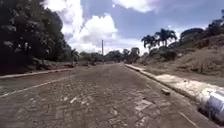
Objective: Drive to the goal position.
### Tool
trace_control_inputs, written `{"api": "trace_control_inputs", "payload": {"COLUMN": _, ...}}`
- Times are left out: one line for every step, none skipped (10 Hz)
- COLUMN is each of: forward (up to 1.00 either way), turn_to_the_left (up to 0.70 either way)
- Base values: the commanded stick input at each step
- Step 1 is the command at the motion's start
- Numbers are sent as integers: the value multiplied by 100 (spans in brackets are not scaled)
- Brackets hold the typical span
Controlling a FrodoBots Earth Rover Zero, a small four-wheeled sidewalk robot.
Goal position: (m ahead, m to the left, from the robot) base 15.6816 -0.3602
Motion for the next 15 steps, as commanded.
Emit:
{"api": "trace_control_inputs", "payload": {"forward": 50, "turn_to_the_left": -21}}
{"api": "trace_control_inputs", "payload": {"forward": 50, "turn_to_the_left": -7}}
{"api": "trace_control_inputs", "payload": {"forward": 50, "turn_to_the_left": 0}}
{"api": "trace_control_inputs", "payload": {"forward": 50, "turn_to_the_left": 0}}
{"api": "trace_control_inputs", "payload": {"forward": 50, "turn_to_the_left": 0}}
{"api": "trace_control_inputs", "payload": {"forward": 50, "turn_to_the_left": 0}}
{"api": "trace_control_inputs", "payload": {"forward": 50, "turn_to_the_left": 0}}
{"api": "trace_control_inputs", "payload": {"forward": 50, "turn_to_the_left": 0}}
{"api": "trace_control_inputs", "payload": {"forward": 50, "turn_to_the_left": 0}}
{"api": "trace_control_inputs", "payload": {"forward": 50, "turn_to_the_left": 0}}
{"api": "trace_control_inputs", "payload": {"forward": 50, "turn_to_the_left": 0}}
{"api": "trace_control_inputs", "payload": {"forward": 50, "turn_to_the_left": 0}}
{"api": "trace_control_inputs", "payload": {"forward": 50, "turn_to_the_left": 0}}
{"api": "trace_control_inputs", "payload": {"forward": 50, "turn_to_the_left": 0}}
{"api": "trace_control_inputs", "payload": {"forward": 50, "turn_to_the_left": 0}}
